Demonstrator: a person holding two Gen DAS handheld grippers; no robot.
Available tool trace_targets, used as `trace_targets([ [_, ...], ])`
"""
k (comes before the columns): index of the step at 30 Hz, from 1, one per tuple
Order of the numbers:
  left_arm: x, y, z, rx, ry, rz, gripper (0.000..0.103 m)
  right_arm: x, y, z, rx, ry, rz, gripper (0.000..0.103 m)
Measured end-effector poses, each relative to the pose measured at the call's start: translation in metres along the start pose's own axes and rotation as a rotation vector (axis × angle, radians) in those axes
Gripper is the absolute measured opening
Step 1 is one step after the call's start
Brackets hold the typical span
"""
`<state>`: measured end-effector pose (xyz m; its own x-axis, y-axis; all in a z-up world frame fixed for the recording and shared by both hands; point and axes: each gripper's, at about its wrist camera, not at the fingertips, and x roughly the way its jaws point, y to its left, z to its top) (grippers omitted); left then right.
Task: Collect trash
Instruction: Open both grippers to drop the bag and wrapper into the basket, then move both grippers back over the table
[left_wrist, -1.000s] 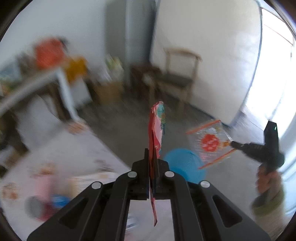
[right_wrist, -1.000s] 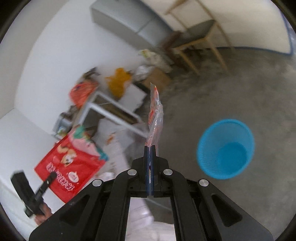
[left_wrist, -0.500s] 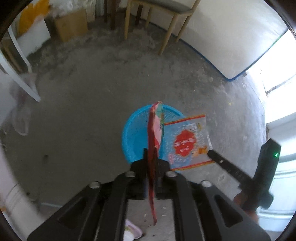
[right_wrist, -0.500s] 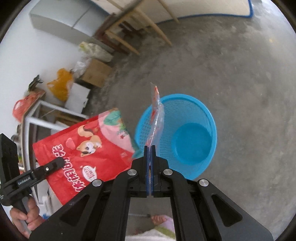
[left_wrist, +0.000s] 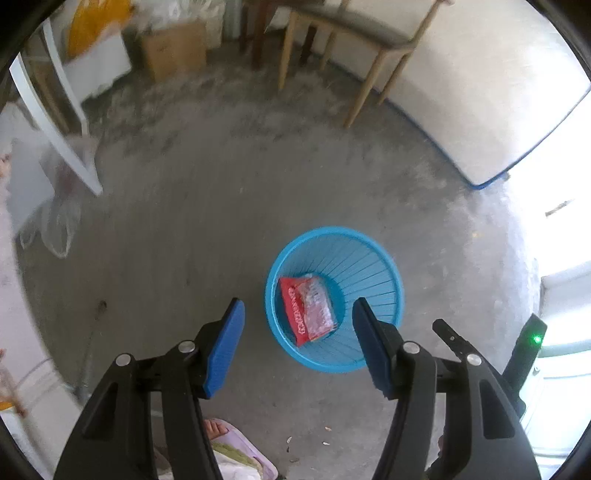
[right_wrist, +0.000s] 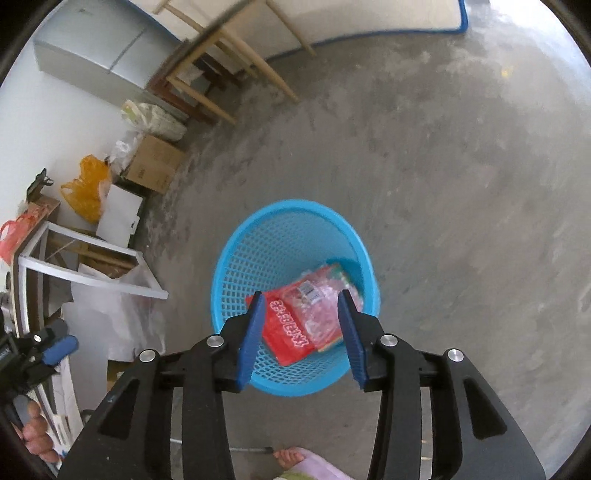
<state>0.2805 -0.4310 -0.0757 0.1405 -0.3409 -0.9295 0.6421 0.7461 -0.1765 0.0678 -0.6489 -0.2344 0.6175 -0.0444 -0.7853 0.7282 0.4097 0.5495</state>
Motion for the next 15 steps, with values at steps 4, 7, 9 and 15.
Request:
trace_targets([
  [4, -0.078, 0.000, -0.022, 0.061, -0.138, -0.056, 0.067, -0.041, 0.031, -0.014, -0.151, -0.069, -0.016, 0.055],
  [7, -0.130, 0.005, -0.050, 0.081, -0.237, -0.103, 0.080, -0.080, 0.061, -0.031, -0.271, -0.134, -0.013, 0.071],
  [9, -0.167, 0.012, -0.079, 0.089, -0.296, -0.127, 0.084, -0.108, 0.082, -0.046, -0.363, -0.191, -0.018, 0.083],
  [15, -0.235, 0.042, -0.175, 0.014, -0.393, -0.171, 0.097, -0.163, 0.135, -0.095, -0.594, -0.328, -0.071, 0.095],
])
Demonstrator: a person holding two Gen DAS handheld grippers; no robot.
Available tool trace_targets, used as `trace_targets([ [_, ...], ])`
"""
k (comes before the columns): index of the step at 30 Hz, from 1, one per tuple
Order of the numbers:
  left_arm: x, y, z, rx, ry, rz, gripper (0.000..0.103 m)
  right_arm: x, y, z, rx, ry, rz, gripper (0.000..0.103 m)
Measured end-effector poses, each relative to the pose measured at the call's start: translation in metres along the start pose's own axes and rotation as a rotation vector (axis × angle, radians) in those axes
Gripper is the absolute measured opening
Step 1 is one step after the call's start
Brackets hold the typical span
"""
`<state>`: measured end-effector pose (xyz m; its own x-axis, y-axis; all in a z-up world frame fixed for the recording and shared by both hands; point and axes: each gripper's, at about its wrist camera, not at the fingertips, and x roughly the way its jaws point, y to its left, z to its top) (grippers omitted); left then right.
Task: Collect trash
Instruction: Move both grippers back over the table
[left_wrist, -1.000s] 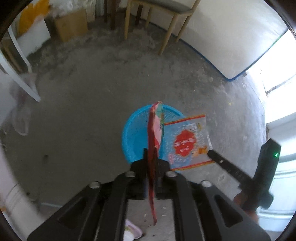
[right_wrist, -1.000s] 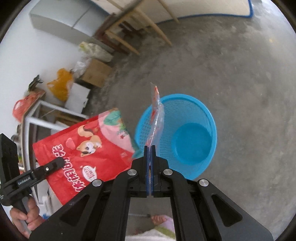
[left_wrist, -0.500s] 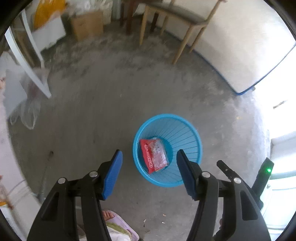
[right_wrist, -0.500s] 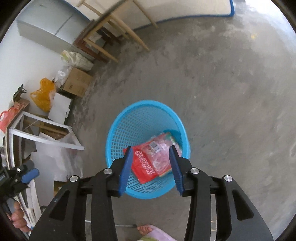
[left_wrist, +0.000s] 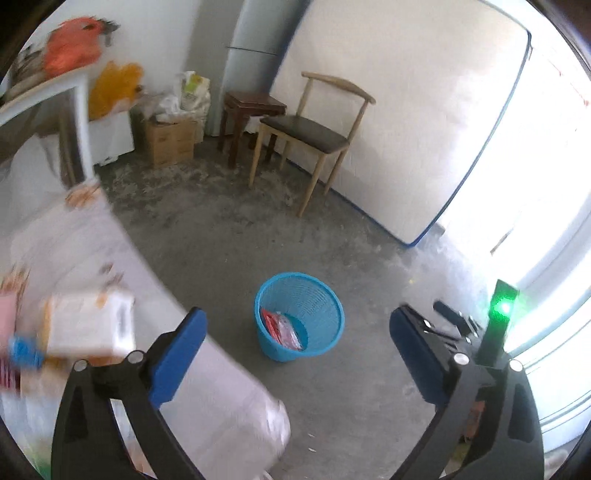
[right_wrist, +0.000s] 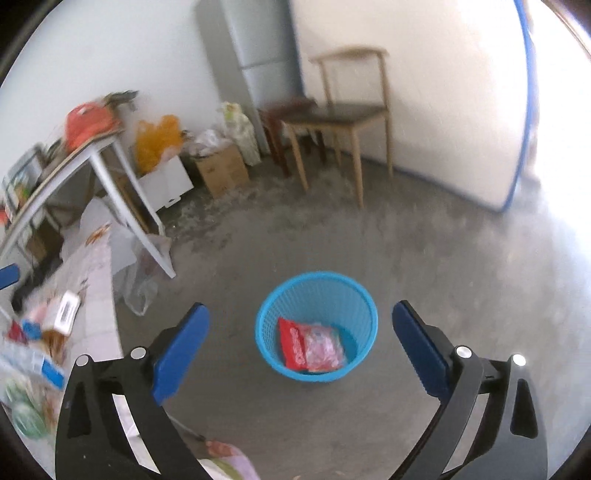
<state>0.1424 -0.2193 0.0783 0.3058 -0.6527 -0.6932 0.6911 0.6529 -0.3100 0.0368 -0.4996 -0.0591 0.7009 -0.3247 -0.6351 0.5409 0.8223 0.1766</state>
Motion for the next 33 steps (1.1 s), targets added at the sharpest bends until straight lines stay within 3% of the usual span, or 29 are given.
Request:
trace_targets([
  [4, -0.044, 0.021, -0.043, -0.098, -0.041, -0.001, 0.097, -0.018, 0.040, 0.001, -0.136, -0.023, -0.034, 0.095],
  [10, -0.094, 0.067, -0.094, -0.237, -0.099, 0.032, 0.097, -0.039, 0.099, -0.001, -0.338, -0.077, -0.006, 0.095],
  [12, -0.112, 0.085, -0.115, -0.269, -0.133, 0.061, 0.097, -0.045, 0.118, -0.003, -0.380, -0.107, 0.064, 0.095],
  [15, -0.137, 0.110, -0.147, -0.327, -0.176, 0.119, 0.097, -0.055, 0.137, -0.010, -0.405, -0.119, 0.256, 0.095],
  [18, -0.153, 0.130, -0.179, -0.374, -0.199, 0.174, 0.097, -0.059, 0.159, -0.020, -0.416, -0.092, 0.430, 0.095],
  [21, -0.162, 0.143, -0.205, -0.390, -0.222, 0.235, 0.097, -0.058, 0.186, -0.033, -0.446, -0.052, 0.534, 0.095],
  [23, -0.164, 0.150, -0.215, -0.388, -0.222, 0.283, 0.097, -0.052, 0.197, -0.038, -0.464, -0.008, 0.582, 0.095],
  [27, -0.165, 0.165, -0.224, -0.405, -0.228, 0.302, 0.097, -0.046, 0.223, -0.042, -0.468, 0.092, 0.663, 0.095],
  [33, -0.165, 0.175, -0.218, -0.372, -0.259, 0.337, 0.097, -0.045, 0.241, -0.040, -0.461, 0.145, 0.655, 0.095],
])
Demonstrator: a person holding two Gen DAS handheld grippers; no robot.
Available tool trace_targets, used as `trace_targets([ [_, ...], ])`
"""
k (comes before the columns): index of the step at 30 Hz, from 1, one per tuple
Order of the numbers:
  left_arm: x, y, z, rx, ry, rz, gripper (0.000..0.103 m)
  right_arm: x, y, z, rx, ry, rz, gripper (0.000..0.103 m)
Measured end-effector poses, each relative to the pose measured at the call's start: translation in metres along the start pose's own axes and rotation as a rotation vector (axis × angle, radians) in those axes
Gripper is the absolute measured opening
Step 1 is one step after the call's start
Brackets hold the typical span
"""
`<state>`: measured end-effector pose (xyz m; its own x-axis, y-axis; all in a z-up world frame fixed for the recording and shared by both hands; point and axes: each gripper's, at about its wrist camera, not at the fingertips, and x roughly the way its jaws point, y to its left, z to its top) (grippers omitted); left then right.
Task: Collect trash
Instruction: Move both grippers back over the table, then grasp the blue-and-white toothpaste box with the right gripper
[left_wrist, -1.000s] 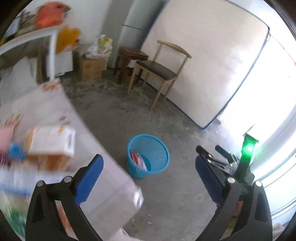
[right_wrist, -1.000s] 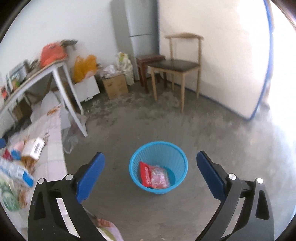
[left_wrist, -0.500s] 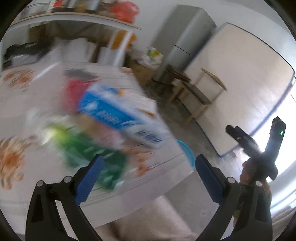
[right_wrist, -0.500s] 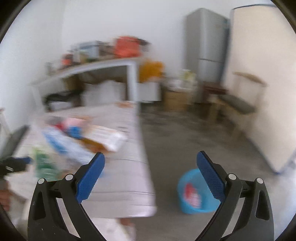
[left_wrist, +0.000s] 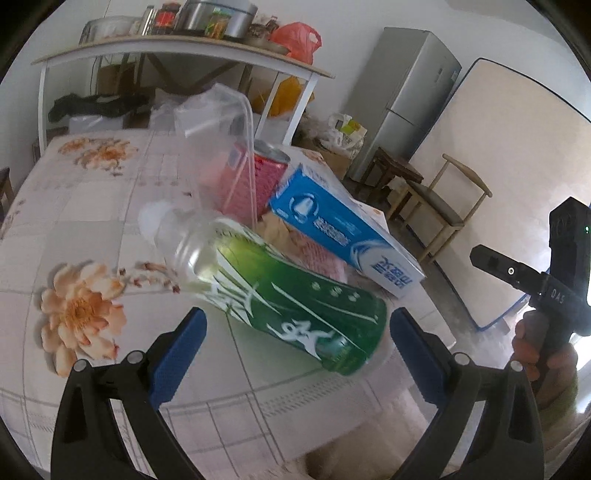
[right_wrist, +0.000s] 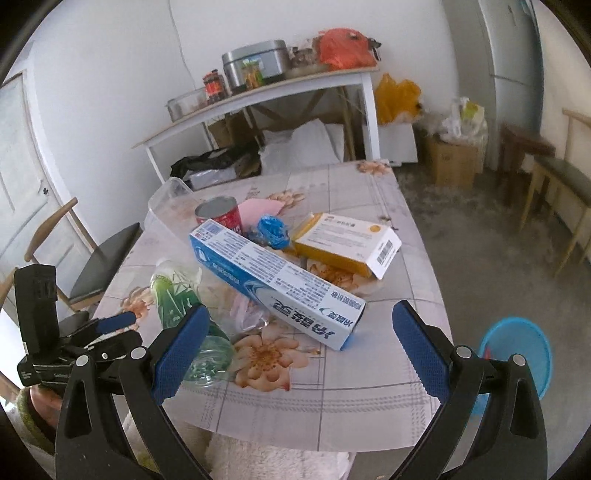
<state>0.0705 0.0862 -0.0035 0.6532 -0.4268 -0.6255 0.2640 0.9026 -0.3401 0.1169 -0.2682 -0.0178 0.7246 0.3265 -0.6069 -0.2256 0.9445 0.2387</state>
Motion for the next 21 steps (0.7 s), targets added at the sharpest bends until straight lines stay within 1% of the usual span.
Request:
trace_targets([
  [5, -0.003, 0.002, 0.005, 0.045, -0.023, -0.004, 0.097, -0.002, 0.003, 0.009, 0.003, 0.020, -0.003, 0.095],
  [11, -0.007, 0.010, 0.016, 0.031, -0.029, -0.020, 0.097, 0.001, 0.010, 0.023, -0.043, 0.038, 0.007, 0.095],
  [16, -0.011, 0.020, 0.019, 0.018, -0.038, -0.018, 0.097, 0.020, 0.016, 0.035, -0.080, 0.112, 0.047, 0.095],
  [21, -0.010, 0.031, 0.018, -0.002, -0.009, -0.019, 0.097, 0.042, 0.020, 0.042, -0.127, 0.189, 0.120, 0.095],
])
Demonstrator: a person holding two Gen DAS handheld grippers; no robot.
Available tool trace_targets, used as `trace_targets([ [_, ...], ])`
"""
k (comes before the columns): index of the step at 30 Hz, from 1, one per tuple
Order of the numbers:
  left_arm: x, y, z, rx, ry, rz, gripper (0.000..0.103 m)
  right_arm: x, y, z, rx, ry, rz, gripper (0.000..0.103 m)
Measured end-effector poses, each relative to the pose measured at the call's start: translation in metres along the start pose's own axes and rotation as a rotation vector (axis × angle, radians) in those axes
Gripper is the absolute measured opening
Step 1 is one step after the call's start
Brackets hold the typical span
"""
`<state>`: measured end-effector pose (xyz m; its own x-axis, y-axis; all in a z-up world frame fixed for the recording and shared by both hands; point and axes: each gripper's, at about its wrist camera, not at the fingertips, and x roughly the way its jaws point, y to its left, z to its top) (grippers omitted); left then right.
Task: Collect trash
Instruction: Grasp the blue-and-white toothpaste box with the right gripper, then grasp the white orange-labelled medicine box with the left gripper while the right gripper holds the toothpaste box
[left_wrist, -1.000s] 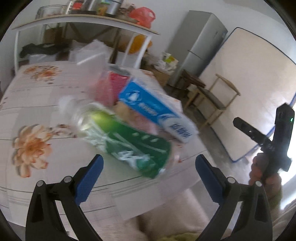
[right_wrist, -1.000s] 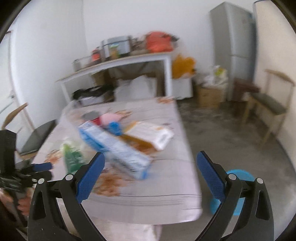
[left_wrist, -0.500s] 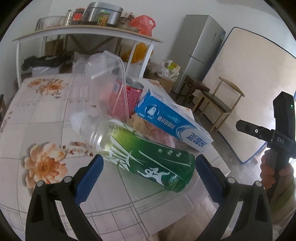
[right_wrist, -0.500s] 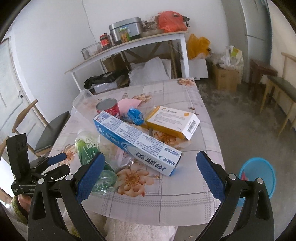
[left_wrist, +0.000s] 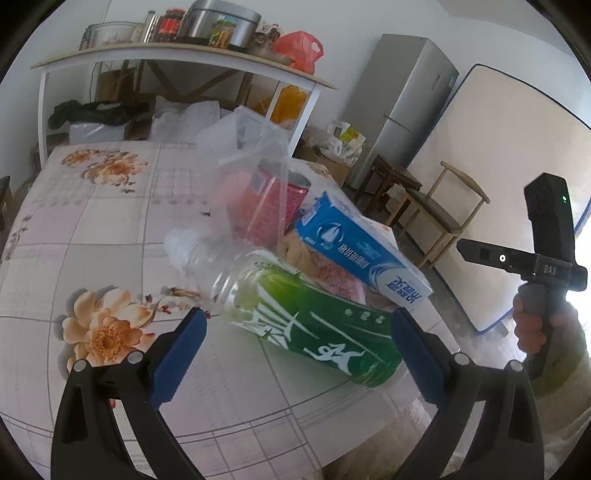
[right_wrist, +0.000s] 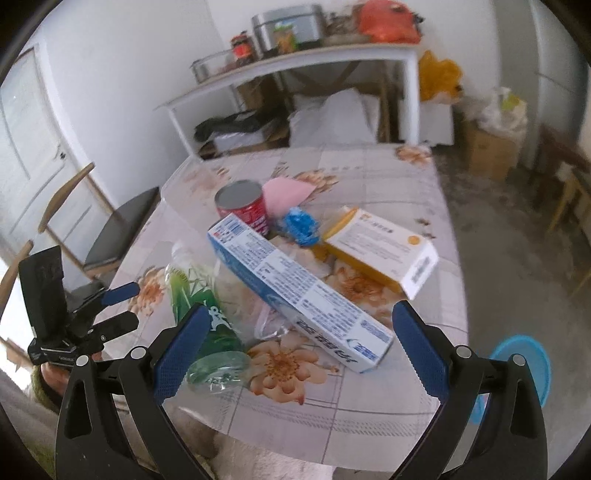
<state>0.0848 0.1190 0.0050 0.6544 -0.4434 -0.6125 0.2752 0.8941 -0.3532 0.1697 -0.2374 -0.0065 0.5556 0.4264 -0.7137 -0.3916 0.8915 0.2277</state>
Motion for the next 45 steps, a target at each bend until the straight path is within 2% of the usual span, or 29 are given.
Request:
trace_targets([
  [10, 0.005, 0.000, -0.001, 0.070, 0.049, -0.028, 0.097, 0.038, -0.001, 0.025, -0.241, 0.138, 0.032, 0.095],
  [14, 0.011, -0.013, 0.000, 0.136, 0.055, -0.057, 0.097, 0.056, -0.001, 0.032, -0.301, 0.190, 0.078, 0.090],
  [20, 0.021, -0.032, 0.003, 0.187, 0.044, -0.095, 0.097, 0.099, 0.008, 0.036, -0.419, 0.318, 0.114, 0.074],
  [23, 0.025, -0.036, 0.004, 0.195, 0.047, -0.112, 0.097, 0.110, 0.011, 0.033, -0.443, 0.364, 0.131, 0.060],
  [25, 0.026, -0.039, 0.005, 0.211, 0.043, -0.111, 0.097, 0.115, 0.013, 0.029, -0.461, 0.391, 0.139, 0.045],
  [26, 0.027, -0.040, 0.005, 0.221, 0.041, -0.110, 0.096, 0.116, 0.015, 0.027, -0.470, 0.396, 0.143, 0.044],
  [28, 0.027, -0.042, 0.006, 0.232, 0.039, -0.106, 0.094, 0.115, 0.016, 0.026, -0.478, 0.393, 0.153, 0.035],
  [30, 0.028, -0.044, 0.006, 0.237, 0.039, -0.104, 0.092, 0.111, 0.016, 0.026, -0.480, 0.381, 0.158, 0.032],
  [38, 0.022, -0.050, 0.009, 0.267, 0.039, -0.105, 0.084, 0.076, 0.021, 0.016, -0.470, 0.293, 0.180, 0.031],
  [41, 0.019, -0.056, 0.013, 0.297, 0.034, -0.115, 0.084, 0.055, 0.011, 0.010, -0.399, 0.246, 0.184, 0.031],
  [45, 0.017, -0.069, 0.030, 0.354, 0.027, -0.150, 0.084, 0.023, -0.023, 0.002, -0.178, 0.149, 0.170, 0.031],
])
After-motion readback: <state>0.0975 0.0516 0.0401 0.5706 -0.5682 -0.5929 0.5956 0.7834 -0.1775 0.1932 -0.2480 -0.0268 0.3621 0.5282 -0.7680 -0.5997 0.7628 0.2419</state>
